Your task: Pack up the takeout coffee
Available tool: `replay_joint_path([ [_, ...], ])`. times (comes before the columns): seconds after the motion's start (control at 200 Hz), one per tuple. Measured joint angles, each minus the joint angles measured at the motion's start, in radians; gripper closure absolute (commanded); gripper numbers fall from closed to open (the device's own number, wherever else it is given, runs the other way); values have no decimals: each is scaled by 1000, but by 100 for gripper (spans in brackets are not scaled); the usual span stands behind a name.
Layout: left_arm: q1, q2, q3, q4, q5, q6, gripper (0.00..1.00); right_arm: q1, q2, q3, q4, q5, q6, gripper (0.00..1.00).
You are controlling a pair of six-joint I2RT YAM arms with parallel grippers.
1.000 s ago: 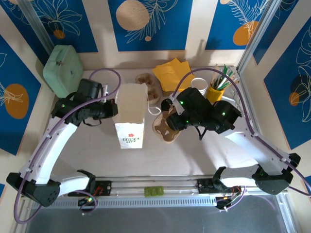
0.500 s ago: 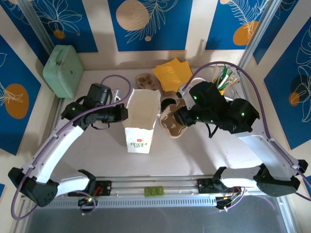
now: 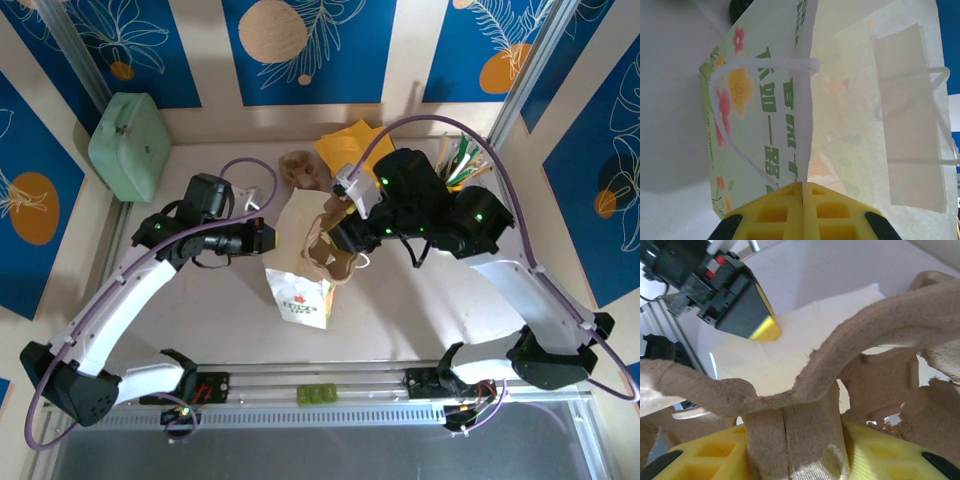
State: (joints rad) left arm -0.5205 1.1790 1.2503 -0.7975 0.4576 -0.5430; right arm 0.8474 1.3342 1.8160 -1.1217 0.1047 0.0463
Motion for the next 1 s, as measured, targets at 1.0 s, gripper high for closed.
replay_joint_path([
  [1.0,0,2,-39,51,41,55,100,-134,228,16,3,-344,-103,57],
])
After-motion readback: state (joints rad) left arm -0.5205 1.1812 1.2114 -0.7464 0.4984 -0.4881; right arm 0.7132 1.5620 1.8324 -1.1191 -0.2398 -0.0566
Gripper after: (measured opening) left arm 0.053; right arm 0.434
